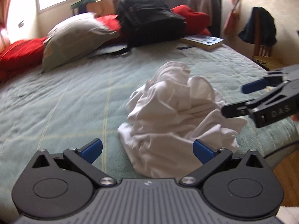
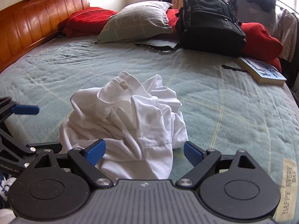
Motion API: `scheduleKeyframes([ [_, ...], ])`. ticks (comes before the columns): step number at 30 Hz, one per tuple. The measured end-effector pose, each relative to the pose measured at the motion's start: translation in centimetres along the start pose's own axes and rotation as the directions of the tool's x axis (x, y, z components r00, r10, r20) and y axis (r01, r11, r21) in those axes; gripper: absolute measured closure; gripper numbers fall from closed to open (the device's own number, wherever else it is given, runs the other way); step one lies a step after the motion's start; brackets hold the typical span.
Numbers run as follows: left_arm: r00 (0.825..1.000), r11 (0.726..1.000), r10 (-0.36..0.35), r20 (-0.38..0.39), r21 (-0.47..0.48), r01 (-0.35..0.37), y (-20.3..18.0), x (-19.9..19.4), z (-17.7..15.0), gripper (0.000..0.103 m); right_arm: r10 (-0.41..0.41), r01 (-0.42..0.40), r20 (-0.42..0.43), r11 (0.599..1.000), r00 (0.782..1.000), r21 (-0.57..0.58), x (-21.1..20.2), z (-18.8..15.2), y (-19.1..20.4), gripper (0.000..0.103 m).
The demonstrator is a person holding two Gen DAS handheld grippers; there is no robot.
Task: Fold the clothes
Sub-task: 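Move both tools toward the crumpled white T-shirt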
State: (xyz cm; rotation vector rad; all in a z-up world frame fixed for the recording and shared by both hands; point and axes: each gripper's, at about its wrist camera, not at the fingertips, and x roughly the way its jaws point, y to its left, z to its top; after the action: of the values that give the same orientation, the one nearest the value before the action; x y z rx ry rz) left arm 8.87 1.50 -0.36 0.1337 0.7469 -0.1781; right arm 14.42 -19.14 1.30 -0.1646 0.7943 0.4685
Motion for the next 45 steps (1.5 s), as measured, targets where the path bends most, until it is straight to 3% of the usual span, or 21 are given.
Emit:
scheduleKeyframes([
  [9,0.997,0.999,-0.029,-0.077,0.027,0.031,0.3,1.6,1.5,0.001,0.025,-0.027,-0.022,0.997,0.999,-0.068,1.3,1.5,0.0,0.020],
  [15,0.997,0.997,-0.016,-0.074,0.077,0.022,0.1,1.8,2.3,0.001,0.037,-0.039,-0.022,0.995,0.999,-0.089,1.6,2.2,-0.1,0.020],
  [28,0.999,0.996,-0.021,-0.048,0.085,0.025,-0.6,1.4,3.4,0.001,0.067,-0.068,-0.014,0.992,0.998,-0.109,1.6,2.7,-0.5,0.021],
  [45,0.999,0.997,-0.012,-0.038,0.080,0.015,-0.6,1.4,3.1,0.001,0.031,-0.030,0.007,0.997,1.000,-0.073,1.9,3.5,-1.7,0.021],
])
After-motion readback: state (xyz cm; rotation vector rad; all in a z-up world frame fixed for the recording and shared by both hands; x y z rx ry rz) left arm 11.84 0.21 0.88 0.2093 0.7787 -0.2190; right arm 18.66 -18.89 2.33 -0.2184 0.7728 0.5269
